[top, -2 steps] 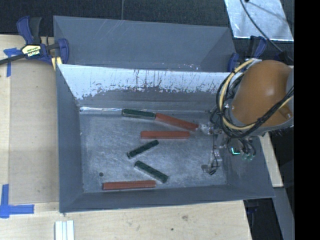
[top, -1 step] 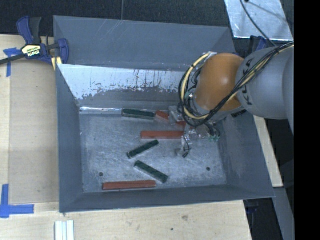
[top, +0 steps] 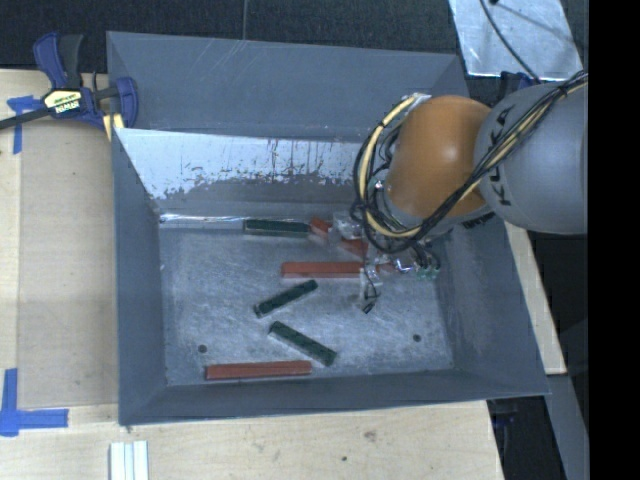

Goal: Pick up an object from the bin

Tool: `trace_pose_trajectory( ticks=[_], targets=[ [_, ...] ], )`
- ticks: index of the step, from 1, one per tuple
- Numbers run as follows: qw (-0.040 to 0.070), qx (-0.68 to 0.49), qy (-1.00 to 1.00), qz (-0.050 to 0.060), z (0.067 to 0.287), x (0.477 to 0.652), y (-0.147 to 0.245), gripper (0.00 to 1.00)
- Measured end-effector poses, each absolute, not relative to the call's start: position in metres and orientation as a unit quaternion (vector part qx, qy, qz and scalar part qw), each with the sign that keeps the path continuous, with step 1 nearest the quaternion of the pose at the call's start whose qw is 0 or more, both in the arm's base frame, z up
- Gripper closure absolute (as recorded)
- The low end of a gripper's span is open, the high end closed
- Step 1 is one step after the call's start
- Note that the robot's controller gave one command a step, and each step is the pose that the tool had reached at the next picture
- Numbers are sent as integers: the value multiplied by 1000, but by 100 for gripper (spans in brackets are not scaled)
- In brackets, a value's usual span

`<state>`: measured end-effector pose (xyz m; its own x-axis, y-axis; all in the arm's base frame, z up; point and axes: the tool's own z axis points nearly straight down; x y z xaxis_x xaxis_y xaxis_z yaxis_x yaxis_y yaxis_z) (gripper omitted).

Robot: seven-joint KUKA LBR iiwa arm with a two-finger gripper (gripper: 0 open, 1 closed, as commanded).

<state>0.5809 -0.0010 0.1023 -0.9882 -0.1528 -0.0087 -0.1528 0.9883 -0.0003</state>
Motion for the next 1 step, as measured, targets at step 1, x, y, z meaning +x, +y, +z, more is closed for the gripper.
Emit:
trace_pose_trajectory(
  ticks=[1],
  targets=[
    [5,-35,999,0,100,586,11,0]
  ],
)
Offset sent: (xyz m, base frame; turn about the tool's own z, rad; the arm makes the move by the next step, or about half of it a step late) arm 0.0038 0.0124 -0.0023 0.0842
